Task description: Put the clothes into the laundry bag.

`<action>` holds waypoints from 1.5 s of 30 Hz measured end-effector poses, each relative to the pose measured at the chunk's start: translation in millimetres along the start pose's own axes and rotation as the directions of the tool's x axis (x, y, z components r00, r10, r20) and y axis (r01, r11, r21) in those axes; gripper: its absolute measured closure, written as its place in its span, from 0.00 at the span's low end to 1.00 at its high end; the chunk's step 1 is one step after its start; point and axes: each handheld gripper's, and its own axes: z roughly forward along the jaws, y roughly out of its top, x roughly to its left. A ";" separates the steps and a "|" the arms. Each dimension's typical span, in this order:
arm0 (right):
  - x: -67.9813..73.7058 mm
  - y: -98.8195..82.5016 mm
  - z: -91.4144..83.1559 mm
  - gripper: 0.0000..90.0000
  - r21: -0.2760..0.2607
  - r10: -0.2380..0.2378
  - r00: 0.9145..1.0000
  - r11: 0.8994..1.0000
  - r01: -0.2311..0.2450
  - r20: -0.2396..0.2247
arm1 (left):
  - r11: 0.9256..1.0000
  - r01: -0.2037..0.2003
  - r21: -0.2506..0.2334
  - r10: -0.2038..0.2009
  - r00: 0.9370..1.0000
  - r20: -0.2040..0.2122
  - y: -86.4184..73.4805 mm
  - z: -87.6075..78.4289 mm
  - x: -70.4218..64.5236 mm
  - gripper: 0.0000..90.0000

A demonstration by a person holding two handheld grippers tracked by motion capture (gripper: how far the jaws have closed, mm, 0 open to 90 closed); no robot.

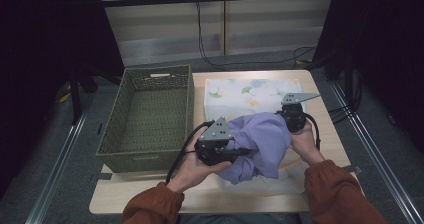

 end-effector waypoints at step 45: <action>2.0 -0.6 3.9 1.00 0.020 -0.007 1.000 1.000 0.007 -0.012 | 0.967 0.097 0.237 -0.090 0.995 -0.038 -49.3 62.7 30.4 0.79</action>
